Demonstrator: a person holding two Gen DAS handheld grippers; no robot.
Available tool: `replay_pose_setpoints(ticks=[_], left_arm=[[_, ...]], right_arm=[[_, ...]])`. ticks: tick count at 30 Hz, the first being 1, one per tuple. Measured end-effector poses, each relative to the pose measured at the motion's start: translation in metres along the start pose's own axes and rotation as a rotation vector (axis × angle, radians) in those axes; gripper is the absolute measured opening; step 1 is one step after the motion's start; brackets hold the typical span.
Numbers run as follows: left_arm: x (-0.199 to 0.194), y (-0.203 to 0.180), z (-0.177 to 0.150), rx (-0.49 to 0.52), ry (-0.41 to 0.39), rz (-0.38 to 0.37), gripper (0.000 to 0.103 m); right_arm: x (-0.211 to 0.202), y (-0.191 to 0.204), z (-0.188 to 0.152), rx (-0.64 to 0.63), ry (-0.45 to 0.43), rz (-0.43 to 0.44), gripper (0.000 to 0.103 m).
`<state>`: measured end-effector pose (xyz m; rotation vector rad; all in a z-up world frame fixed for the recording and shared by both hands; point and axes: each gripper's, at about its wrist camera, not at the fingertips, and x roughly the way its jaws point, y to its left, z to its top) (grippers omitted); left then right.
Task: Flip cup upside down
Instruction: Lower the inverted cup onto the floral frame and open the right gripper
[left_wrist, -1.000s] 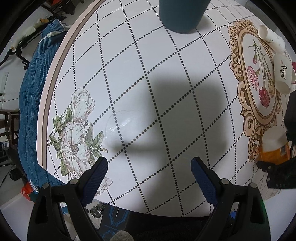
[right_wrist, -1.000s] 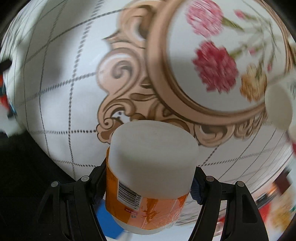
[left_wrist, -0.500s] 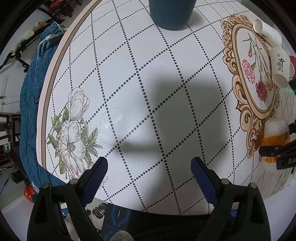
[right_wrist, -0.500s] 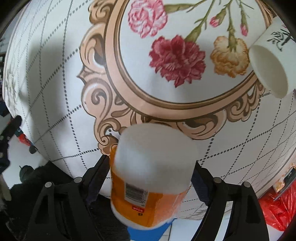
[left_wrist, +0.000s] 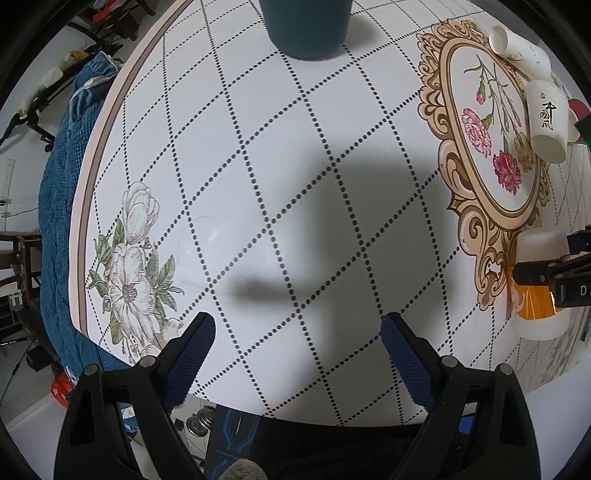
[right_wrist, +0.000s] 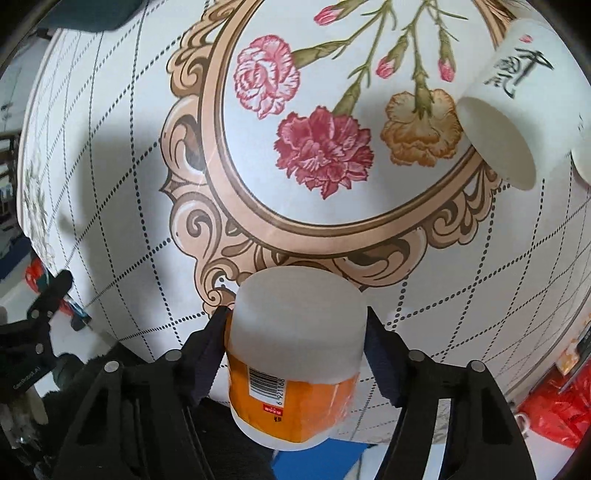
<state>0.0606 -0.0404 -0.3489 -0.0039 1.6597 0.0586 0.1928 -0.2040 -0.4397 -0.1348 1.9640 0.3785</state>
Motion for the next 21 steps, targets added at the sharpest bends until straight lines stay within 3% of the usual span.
replay_pose_setpoints(ticks=[4, 9, 17, 21], left_arm=[[-0.001, -0.010, 0.005, 0.003, 0.006, -0.002, 0.092], [0.004, -0.021, 0.013, 0.005, 0.016, -0.007, 0.092], [0.007, -0.018, 0.042, -0.001, 0.022, -0.007, 0.092], [0.009, -0.017, 0.059, -0.015, 0.023, -0.004, 0.092]], right_arm=[[-0.014, -0.022, -0.014, 0.025, -0.073, 0.019, 0.070], [-0.047, -0.026, -0.039, 0.046, -0.246, 0.023, 0.070], [-0.103, -0.014, -0.067, 0.073, -0.608, 0.016, 0.070], [-0.109, 0.021, -0.090, 0.053, -0.814, -0.056, 0.070]])
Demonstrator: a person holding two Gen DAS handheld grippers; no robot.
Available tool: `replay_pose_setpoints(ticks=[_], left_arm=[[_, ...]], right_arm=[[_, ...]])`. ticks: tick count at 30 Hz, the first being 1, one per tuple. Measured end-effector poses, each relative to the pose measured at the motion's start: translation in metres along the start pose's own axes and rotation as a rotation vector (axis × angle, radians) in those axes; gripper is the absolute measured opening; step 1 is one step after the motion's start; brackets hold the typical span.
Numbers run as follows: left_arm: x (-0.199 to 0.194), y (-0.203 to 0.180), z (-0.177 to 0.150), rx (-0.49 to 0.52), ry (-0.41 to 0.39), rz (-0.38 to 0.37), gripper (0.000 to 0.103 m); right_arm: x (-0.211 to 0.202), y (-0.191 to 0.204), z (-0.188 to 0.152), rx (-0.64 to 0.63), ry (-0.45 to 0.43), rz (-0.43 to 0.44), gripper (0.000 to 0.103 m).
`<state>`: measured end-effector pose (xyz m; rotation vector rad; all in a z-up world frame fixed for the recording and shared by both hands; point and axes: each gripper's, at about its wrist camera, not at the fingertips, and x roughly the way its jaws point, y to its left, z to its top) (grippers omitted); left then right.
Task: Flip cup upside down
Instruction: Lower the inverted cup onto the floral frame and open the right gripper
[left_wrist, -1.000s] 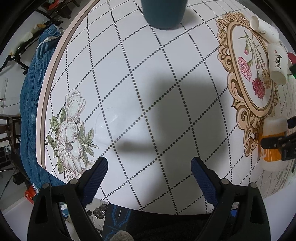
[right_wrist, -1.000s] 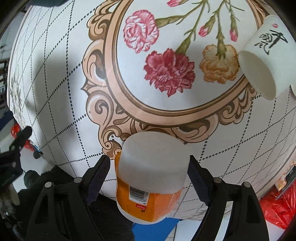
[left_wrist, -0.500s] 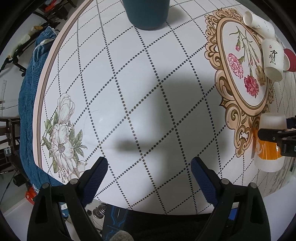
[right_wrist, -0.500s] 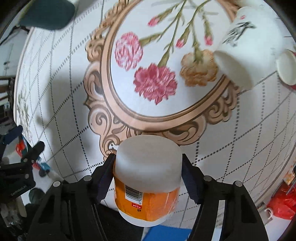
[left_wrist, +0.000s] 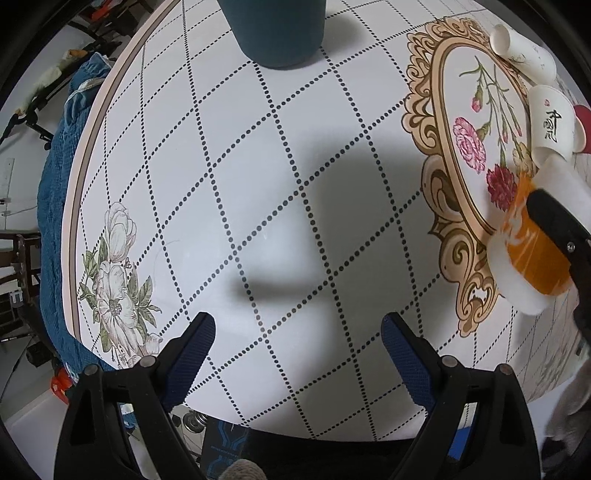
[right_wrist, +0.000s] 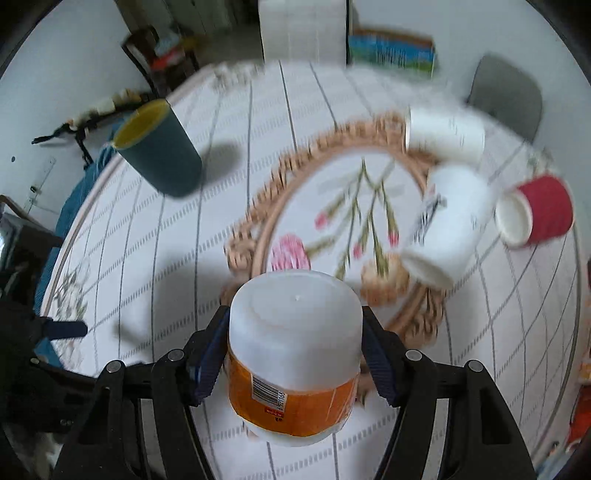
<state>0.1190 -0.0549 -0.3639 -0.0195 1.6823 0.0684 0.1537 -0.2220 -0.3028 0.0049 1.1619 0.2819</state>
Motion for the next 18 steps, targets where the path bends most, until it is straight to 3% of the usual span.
replay_pose_setpoints(ticks=[3, 7, 18], left_arm=[[0.005, 0.008, 0.005, -0.007, -0.002, 0.007, 0.092], [0.009, 0.011, 0.002, -0.007, -0.004, 0.010, 0.092], [0.015, 0.011, -0.030, 0.010, -0.023, 0.023, 0.092]], right_arm=[[0.002, 0.014, -0.009, -0.030, -0.081, -0.031, 0.070], [0.002, 0.014, -0.023, -0.060, -0.104, -0.050, 0.070], [0.011, 0.012, -0.050, -0.015, -0.022, -0.033, 0.070]])
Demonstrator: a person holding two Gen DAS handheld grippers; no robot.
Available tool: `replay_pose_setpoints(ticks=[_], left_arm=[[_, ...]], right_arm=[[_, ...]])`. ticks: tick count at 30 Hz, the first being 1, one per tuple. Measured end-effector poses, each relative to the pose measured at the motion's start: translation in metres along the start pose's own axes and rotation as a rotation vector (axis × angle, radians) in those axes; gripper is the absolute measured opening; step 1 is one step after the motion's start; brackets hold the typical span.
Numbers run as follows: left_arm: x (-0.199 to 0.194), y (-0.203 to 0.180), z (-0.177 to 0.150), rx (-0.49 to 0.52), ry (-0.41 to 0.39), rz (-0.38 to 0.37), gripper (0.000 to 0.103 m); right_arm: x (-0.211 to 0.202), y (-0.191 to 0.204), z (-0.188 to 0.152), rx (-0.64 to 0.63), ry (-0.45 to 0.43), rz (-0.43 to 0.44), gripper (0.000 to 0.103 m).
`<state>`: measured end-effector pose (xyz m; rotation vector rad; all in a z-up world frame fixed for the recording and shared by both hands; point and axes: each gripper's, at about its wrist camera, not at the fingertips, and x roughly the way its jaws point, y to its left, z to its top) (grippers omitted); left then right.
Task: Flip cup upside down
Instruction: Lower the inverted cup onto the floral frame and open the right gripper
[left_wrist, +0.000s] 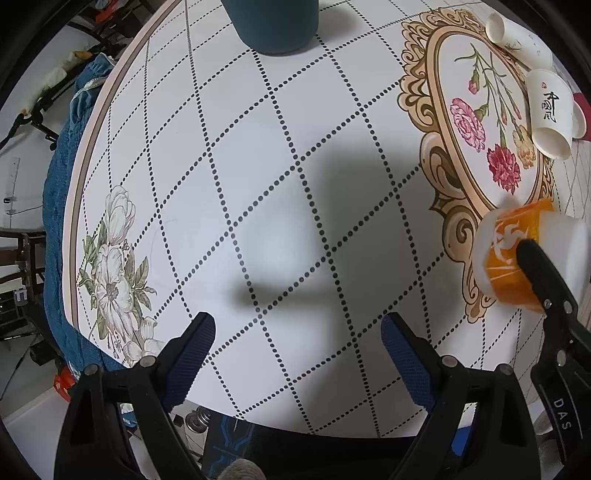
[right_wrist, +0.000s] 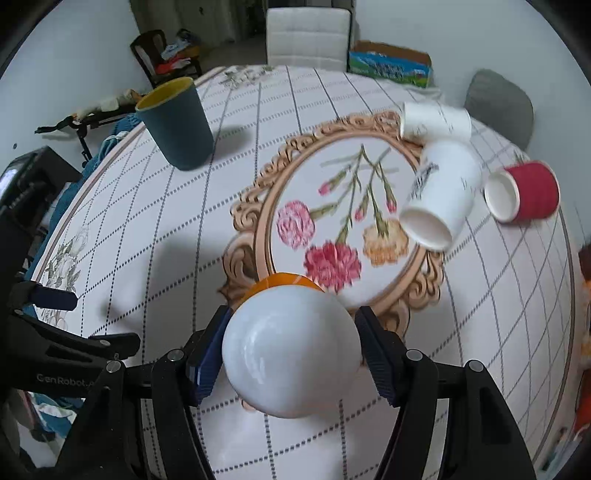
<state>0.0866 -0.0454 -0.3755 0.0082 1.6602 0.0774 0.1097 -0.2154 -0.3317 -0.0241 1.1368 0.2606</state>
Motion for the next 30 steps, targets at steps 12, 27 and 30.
replay_pose_setpoints(ticks=[12, 27, 30], left_arm=[[-0.043, -0.013, -0.018, -0.020, -0.097, 0.025, 0.092], [-0.139, -0.030, -0.067, 0.101, -0.246, -0.051, 0.092], [-0.165, -0.031, -0.080, 0.143, -0.287, -0.068, 0.092]], right_arm=[[-0.033, -0.022, -0.018, 0.196, 0.100, 0.041, 0.093], [-0.129, -0.051, -0.053, 0.331, 0.131, -0.109, 0.097], [-0.157, -0.047, -0.059, 0.363, 0.106, -0.121, 0.097]])
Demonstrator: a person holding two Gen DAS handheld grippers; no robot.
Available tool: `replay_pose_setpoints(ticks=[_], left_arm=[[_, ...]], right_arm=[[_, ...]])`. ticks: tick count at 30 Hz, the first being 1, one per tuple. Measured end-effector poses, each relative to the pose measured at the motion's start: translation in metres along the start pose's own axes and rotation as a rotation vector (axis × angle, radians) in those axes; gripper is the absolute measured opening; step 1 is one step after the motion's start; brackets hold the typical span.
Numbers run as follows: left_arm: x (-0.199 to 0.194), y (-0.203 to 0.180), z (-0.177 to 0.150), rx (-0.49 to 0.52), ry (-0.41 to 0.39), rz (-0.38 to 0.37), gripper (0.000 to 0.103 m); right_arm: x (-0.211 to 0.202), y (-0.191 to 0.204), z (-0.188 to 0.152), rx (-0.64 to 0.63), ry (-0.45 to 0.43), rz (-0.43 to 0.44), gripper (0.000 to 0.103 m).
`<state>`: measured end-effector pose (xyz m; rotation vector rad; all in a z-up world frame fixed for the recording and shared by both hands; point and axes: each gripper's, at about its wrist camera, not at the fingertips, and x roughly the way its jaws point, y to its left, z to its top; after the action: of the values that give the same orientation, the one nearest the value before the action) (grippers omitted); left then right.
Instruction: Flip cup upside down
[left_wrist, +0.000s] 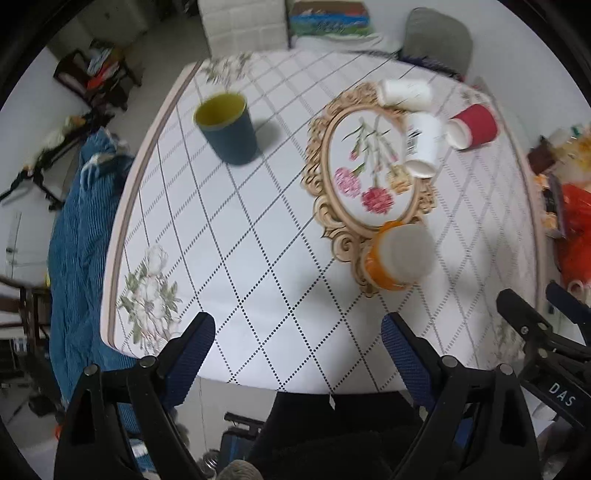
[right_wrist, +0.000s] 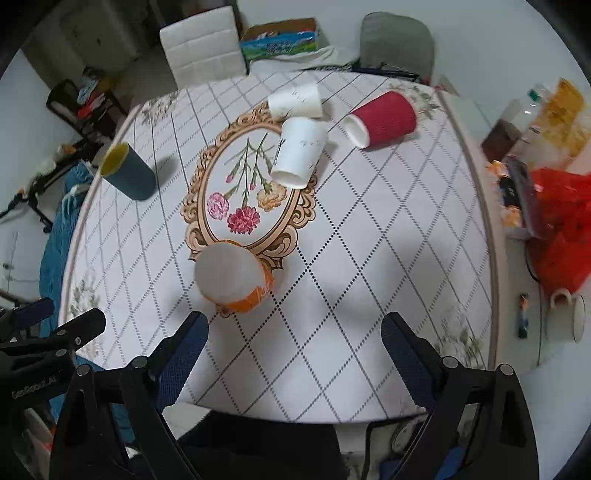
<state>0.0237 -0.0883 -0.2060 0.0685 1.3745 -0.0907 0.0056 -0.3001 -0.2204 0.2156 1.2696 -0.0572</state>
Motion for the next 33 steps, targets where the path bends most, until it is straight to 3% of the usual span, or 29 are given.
replay_pose_setpoints(ticks=[10, 19, 25, 33], left_arm=[[-0.106, 0.000, -0.020, 0.083, -0.128, -0.064, 0.092], [-0.179, 0.001, -0.034, 0.060, -0.206, -0.061, 0.092], [-0.207, -0.002, -0.041, 0.029, -0.237, -0.057, 0.092], [-0.219, -0.008, -0.048, 0.007, -0.256, -0.046, 0.092]], right_arm=[[-0.124, 0.009, -0.024, 0.044, -0.113, -0.021, 0.097], [-0.228, 0.006, -0.031, 0.032, -0.236, -0.037, 0.099], [-0.264, 0.005, -0.035, 0.007, -0.265, -0.038, 0.099], [-0.274, -0.005, -0.035, 0.001, -0.260, -0.024, 0.099]])
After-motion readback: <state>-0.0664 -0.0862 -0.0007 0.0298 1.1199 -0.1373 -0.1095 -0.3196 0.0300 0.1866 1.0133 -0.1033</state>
